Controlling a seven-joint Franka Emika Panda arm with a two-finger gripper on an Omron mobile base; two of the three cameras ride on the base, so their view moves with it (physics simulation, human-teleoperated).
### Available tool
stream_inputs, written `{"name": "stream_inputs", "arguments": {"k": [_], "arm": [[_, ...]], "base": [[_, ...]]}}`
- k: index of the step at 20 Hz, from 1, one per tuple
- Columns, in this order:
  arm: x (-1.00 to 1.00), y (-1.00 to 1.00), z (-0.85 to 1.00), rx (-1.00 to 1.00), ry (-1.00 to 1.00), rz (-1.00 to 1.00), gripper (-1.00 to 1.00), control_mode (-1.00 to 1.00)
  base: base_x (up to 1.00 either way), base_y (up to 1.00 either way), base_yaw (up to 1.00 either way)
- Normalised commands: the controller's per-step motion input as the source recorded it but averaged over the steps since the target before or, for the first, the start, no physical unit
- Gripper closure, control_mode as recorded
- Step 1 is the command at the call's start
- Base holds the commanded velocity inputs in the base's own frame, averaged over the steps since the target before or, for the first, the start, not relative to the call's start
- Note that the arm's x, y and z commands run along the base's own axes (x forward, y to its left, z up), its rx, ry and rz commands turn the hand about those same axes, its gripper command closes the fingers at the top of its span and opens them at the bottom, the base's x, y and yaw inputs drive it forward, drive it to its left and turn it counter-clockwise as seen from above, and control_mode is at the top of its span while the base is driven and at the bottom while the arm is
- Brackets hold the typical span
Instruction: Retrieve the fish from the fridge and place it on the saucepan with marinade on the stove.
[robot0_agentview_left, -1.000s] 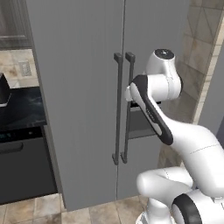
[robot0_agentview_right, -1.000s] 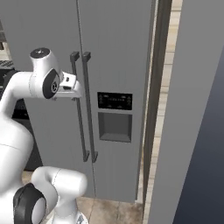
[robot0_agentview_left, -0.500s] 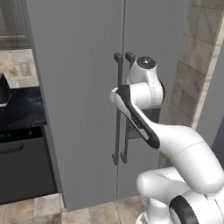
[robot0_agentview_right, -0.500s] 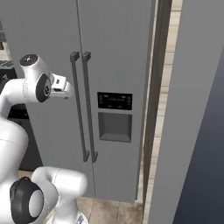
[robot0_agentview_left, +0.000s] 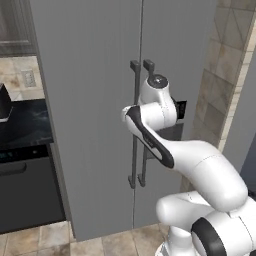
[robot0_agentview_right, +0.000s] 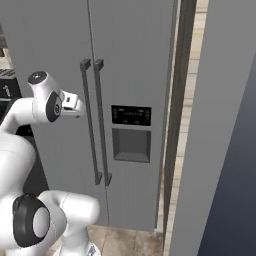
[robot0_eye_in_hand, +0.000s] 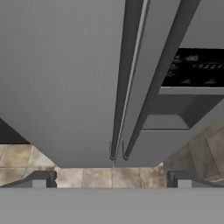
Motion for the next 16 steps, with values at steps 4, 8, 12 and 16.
{"name": "stream_inputs", "arguments": {"k": [4, 8, 12, 16], "arm": [[0.32, -0.35, -0.04, 0.01, 0.00, 0.00, -1.00, -1.00], [0.41, -0.20, -0.09, 0.00, 0.00, 0.00, -1.00, -1.00], [0.46, 0.00, -0.17, 0.00, 0.00, 0.00, -1.00, -1.00], [0.46, 0.00, -0.23, 0.00, 0.00, 0.00, -1.00, -1.00]], "base": [[0.00, 0.00, 0.00], [0.00, 0.00, 0.00], [0.00, 0.00, 0.00], [0.00, 0.00, 0.00]]}}
